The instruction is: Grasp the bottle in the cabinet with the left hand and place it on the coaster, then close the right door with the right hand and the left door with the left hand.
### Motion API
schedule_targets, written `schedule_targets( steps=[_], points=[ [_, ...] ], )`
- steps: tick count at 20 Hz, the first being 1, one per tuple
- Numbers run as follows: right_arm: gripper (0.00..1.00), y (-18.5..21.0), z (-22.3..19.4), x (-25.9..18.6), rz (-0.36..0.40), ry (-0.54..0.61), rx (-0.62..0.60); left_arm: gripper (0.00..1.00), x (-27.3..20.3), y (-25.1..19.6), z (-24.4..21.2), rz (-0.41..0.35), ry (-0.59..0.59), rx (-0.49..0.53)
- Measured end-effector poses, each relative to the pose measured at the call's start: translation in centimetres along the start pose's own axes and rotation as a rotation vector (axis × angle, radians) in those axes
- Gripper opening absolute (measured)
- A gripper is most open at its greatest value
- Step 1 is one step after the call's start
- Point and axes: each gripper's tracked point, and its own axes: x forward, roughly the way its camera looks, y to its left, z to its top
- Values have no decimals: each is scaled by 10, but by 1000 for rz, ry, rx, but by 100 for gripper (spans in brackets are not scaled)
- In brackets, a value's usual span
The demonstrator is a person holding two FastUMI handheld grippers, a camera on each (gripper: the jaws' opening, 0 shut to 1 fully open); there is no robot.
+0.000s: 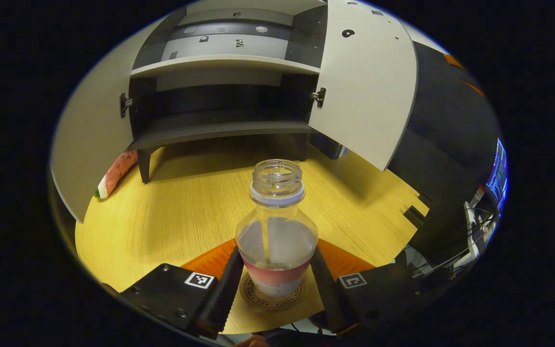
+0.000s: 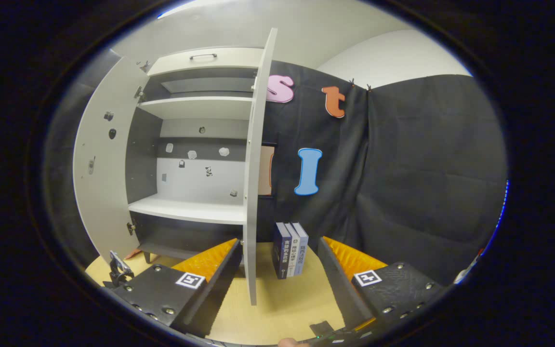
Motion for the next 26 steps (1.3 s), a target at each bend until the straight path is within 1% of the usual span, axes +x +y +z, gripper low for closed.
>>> schedule_targets(
  steps=[6, 10, 11, 13, 14, 15, 17, 18, 20, 23, 24, 25, 26],
  points=[
    [94, 1, -6, -5, 4, 11, 18, 79, -10, -5, -11, -1, 50, 21],
    [94, -1, -10, -9, 1, 20, 24, 80, -13, -8, -10, 8, 56, 39],
    [99, -1, -11, -10, 0, 21, 24, 80, -13, -8, -9, 11, 58, 42],
    [99, -3, -12, -12, -4, 22, 25, 80, -14, -10, -7, 14, 58, 50],
    [99, -3, -14, -13, -5, 23, 26, 82, -15, -11, -6, 14, 58, 56],
    [99, -3, -15, -14, -5, 26, 27, 80, -16, -11, -5, 15, 59, 63],
    [94, -4, -16, -12, -6, 30, 28, 80, -18, -13, 0, 15, 50, 71],
    [94, -4, -17, -13, -6, 30, 29, 80, -19, -15, 2, 13, 46, 73],
    [99, -3, -17, -12, -7, 31, 30, 80, -23, -17, 10, 13, 35, 81],
    [99, -3, -17, -11, -5, 34, 35, 80, -29, -20, 24, 12, 10, 98],
    [97, -2, -18, -10, -5, 34, 37, 80, -31, -22, 29, 11, 0, 104],
    [99, -2, -18, -10, -4, 34, 39, 80, -34, -22, 34, 14, -9, 110],
    [99, -1, -18, -11, -3, 35, 41, 80, -36, -22, 39, 17, -18, 113]
  ],
)
